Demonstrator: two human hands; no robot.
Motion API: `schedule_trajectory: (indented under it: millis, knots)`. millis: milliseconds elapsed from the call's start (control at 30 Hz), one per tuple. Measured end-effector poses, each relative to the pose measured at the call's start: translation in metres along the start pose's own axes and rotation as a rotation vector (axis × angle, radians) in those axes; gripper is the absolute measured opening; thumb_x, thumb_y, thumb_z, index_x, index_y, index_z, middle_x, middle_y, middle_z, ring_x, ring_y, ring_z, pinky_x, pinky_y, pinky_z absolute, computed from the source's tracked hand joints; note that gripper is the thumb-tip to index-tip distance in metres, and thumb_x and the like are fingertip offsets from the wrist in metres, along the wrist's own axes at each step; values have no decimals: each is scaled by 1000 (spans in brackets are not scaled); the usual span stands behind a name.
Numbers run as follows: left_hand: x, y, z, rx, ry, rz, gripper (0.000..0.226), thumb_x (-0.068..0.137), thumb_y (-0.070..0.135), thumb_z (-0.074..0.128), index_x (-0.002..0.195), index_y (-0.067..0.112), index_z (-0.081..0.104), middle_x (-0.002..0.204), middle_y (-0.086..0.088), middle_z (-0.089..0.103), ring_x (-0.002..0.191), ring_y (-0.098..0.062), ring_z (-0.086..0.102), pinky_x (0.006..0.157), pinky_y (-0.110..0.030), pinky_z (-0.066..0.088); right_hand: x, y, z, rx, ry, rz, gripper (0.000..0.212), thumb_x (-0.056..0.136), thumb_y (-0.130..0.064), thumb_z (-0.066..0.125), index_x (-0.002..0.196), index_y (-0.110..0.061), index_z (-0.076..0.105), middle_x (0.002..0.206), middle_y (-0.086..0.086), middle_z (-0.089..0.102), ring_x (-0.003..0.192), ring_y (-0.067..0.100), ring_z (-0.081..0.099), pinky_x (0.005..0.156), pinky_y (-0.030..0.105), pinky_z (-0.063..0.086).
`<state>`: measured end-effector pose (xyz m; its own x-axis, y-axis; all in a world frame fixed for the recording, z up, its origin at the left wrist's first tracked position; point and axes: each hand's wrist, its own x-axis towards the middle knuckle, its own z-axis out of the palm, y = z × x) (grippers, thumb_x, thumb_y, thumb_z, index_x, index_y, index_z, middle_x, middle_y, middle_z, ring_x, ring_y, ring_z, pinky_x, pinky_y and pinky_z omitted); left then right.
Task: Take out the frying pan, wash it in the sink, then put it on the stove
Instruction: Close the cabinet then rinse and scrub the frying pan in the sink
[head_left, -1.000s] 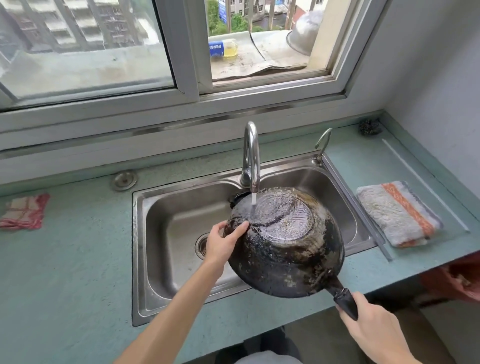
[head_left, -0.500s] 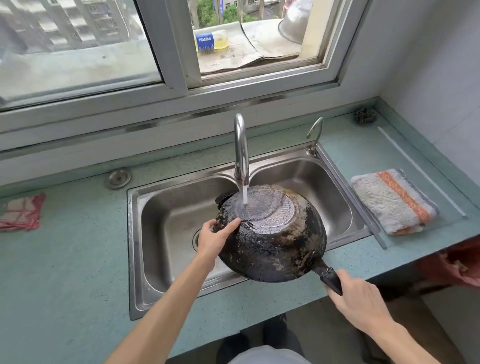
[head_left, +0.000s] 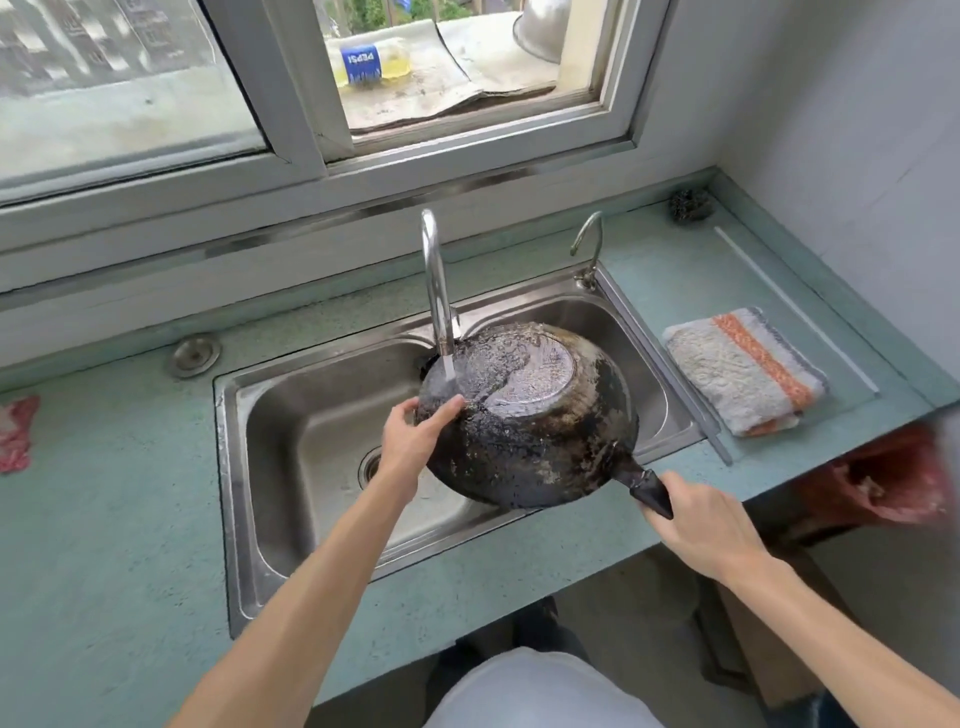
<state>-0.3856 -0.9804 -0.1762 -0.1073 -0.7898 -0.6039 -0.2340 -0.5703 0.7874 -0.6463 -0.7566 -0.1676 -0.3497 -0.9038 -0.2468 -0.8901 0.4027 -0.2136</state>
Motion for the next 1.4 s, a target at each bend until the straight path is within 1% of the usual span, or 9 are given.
schedule_trajectory:
  millis: [300, 433, 633, 700, 767, 867, 1000, 1133, 1400]
  knots:
    - [-8, 9, 8, 32, 6, 11, 127, 38, 73, 84, 144, 17, 41, 140, -11, 55, 121, -26, 58, 107, -46, 44, 9, 7, -2, 35, -16, -12, 24, 92, -42, 58, 94, -19, 53, 80, 2, 68, 70, 22, 66, 66, 36, 55]
    - [-6, 5, 19, 118, 12, 18, 115, 61, 62, 83, 152, 14, 30, 153, -7, 41, 135, -25, 45, 109, -40, 35, 9, 10, -2, 23, -22, -28, 25, 93, -42, 57, 96, -17, 54, 83, 3, 68, 73, 23, 67, 65, 32, 48]
    - [-9, 0, 18, -42, 12, -35, 100, 70, 56, 79, 149, 14, 36, 145, -6, 52, 126, -24, 55, 109, -41, 42, 10, 20, -1, 52, -13, -59, 26, 93, -42, 56, 95, -16, 54, 82, 4, 69, 74, 24, 67, 62, 31, 44]
    - [-10, -2, 18, -102, 47, -89, 59, 92, 41, 62, 141, 13, 48, 135, -6, 61, 116, -20, 61, 94, -34, 48, 10, 22, 0, 54, -7, -78, 26, 93, -42, 57, 95, -16, 54, 82, 4, 70, 73, 24, 67, 63, 33, 46]
    - [-13, -6, 20, -147, 33, -135, 29, 101, 32, 50, 120, 14, 62, 102, -2, 72, 82, -10, 69, 66, -26, 48, 9, 24, -1, 38, 1, -101, 27, 93, -42, 57, 95, -16, 54, 82, 5, 70, 73, 25, 67, 61, 32, 44]
    - [-20, -14, 18, -191, 75, -184, 36, 98, 28, 51, 128, 10, 61, 67, 4, 63, 49, -10, 54, 49, -24, 36, 6, 25, -3, -5, 12, -139, 28, 93, -43, 56, 98, -16, 54, 83, 4, 70, 75, 25, 67, 61, 32, 40]
    - [-18, -30, -5, -347, 153, -225, 51, 94, 19, 55, 144, 13, 46, 82, -3, 61, 60, -15, 47, 55, -30, 40, 4, 19, 4, 5, 4, -169, 27, 92, -42, 57, 101, -17, 55, 85, 4, 72, 76, 24, 69, 68, 35, 51]
    - [-22, -32, -38, -443, 193, -209, 42, 98, 7, 50, 140, 11, 46, 109, -15, 61, 80, -22, 60, 81, -38, 51, 5, 2, 14, 48, -20, -178, 26, 92, -43, 57, 99, -18, 57, 85, 2, 72, 75, 22, 68, 69, 35, 52]
    - [-30, -26, -107, -609, 285, -138, 48, 97, -4, 47, 144, 5, 43, 101, -11, 62, 88, -21, 61, 75, -30, 51, 24, -60, 10, 80, -55, -233, 21, 92, -38, 55, 88, -18, 47, 85, 6, 70, 80, 31, 66, 62, 35, 37]
